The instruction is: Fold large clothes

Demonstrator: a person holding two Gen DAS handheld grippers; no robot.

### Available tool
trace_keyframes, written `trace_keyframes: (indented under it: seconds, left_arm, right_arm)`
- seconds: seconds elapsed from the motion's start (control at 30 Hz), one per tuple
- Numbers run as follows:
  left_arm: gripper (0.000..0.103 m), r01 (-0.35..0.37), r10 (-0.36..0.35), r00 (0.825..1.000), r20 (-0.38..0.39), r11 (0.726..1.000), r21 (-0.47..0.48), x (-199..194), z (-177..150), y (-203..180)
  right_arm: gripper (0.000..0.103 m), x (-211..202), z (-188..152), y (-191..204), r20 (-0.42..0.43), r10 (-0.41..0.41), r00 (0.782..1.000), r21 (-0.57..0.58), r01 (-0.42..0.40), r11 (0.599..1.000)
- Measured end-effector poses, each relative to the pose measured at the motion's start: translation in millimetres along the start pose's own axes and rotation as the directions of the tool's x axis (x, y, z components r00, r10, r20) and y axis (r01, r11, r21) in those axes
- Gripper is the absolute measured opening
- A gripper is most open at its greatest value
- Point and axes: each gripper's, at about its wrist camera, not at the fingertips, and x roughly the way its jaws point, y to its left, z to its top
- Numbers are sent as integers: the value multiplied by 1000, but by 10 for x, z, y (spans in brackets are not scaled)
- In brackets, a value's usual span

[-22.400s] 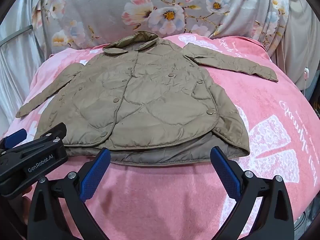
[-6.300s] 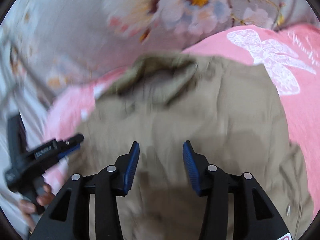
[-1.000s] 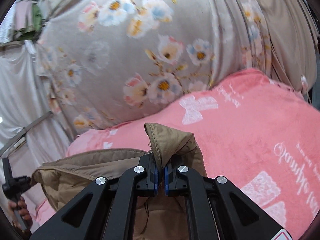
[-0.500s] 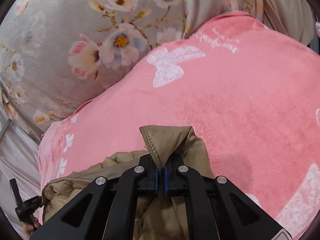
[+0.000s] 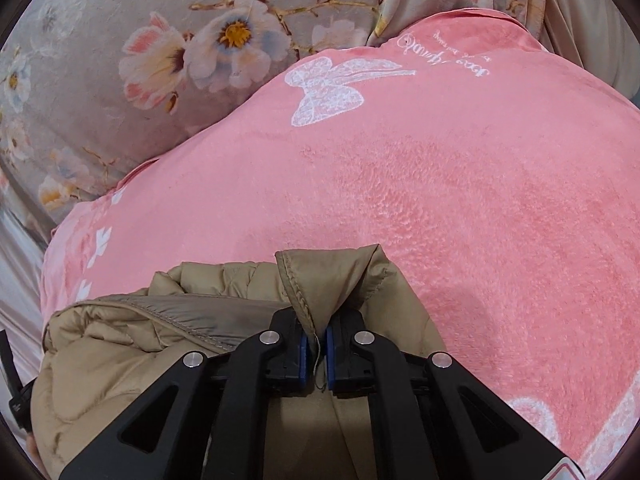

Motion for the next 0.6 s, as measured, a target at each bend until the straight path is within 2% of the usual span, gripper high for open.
trace_keyframes:
  seconds: [0.2,0.37,0.5,0.53,0.57,0.6]
  left_arm:
    - [6,5,-5,1000,25,1000,-13,32,-34,-2]
    - [6,6,-6,1000,28,1000,-10,36,-46,12]
    - [9,108,-107,994,15,992,-66,-29,-4,180]
    - [15,127,-127,992,7,989,-80,-86,18,243]
    - [27,139,-139,990,10,986,-92,-187,48,322]
    - [38,133,-129,991,44,986,-104,-383,92,439]
  right_arm:
    - [3,24,-19,37,6,-23,1000,-17,23,1000]
    - [5,27,-8,18,0,-10,1000,-11,10,1000]
    - [9,-114,46,-112,28,67,997,46,-68,997]
    - [12,-273,75,-163,74,81,994,65,-86,994]
    - [15,-456,100,-194,128,94,987,65,-103,993]
    - [16,-641,120,-204,180,105,978,50,-115,992]
